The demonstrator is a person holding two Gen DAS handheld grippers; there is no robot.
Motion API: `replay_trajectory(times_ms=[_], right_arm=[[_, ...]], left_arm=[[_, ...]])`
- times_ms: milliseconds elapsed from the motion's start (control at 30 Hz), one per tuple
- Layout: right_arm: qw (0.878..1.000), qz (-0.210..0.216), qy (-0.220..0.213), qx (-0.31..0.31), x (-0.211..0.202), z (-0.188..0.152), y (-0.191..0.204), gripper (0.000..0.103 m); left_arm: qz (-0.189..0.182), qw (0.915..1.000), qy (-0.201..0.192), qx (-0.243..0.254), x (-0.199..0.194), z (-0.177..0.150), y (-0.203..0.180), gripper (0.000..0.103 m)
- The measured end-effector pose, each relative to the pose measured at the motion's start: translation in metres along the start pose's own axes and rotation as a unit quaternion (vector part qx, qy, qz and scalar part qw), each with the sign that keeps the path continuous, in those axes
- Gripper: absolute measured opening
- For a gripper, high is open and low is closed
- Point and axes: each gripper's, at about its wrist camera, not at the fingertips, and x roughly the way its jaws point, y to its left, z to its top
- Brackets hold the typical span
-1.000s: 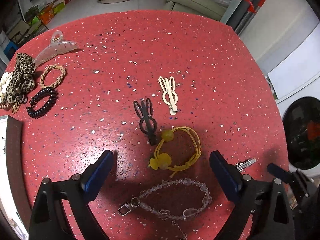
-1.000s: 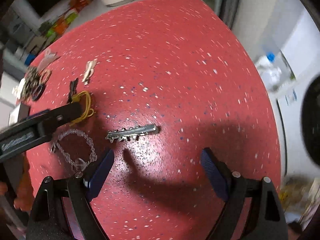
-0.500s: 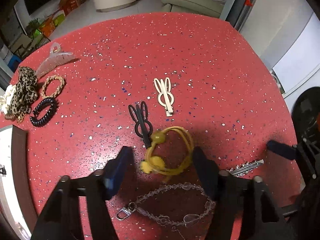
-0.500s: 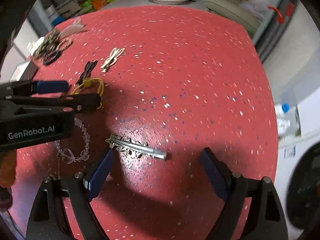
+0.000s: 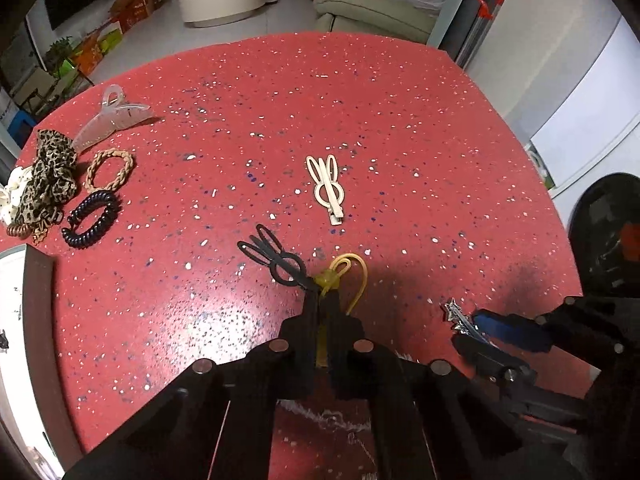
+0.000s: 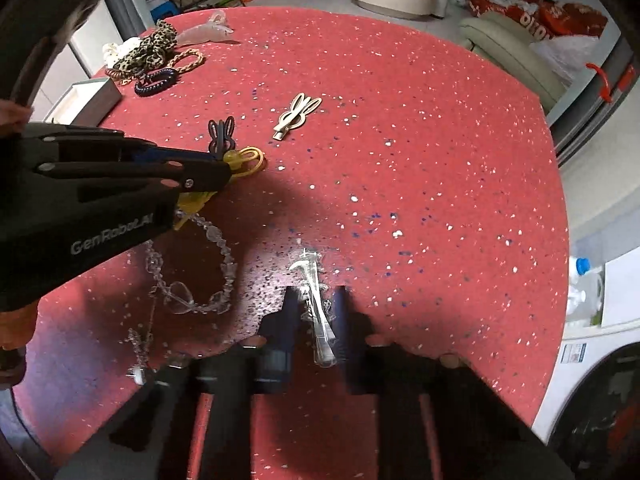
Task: Organize jewelry
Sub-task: 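Carry the yellow hair tie and silver hair pin with both tools over the tray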
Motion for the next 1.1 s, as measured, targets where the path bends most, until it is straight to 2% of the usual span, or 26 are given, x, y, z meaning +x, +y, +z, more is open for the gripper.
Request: replay_trajectory(times_ms=[200, 367, 567, 933, 1100], right_arm=[[0.997, 0.020, 0.010, 0.079, -0.006, -0.015, -0.009, 0.017], [0.988, 0.036, 0.021, 0.147, -0.015, -0.031, -0.017, 0.017], [0.978, 0.054, 0.022, 0.200, -0.035, -0.044, -0.016, 0.017], [0.966, 0.081, 0.028, 0.243, -0.063, -0.047, 0.015, 0.017], [0.967, 0.087, 0.027, 0.239, -0.075, -0.039, 0.037, 0.017]], left_arm=[[-0.014, 0.9998, -0.011, -0.002, -0.021, -0.006, 0.007, 0.005], [-0.023, 0.9996, -0.014, -0.006, -0.041, -0.016, 0.018, 0.005], [-0.030, 0.9994, -0.008, -0.015, -0.069, -0.037, 0.031, 0.005], [-0.039, 0.9989, -0.006, -0.026, -0.117, -0.069, 0.049, 0.005], [-0.034, 0.9986, -0.012, -0.040, -0.139, -0.083, 0.070, 0.005]])
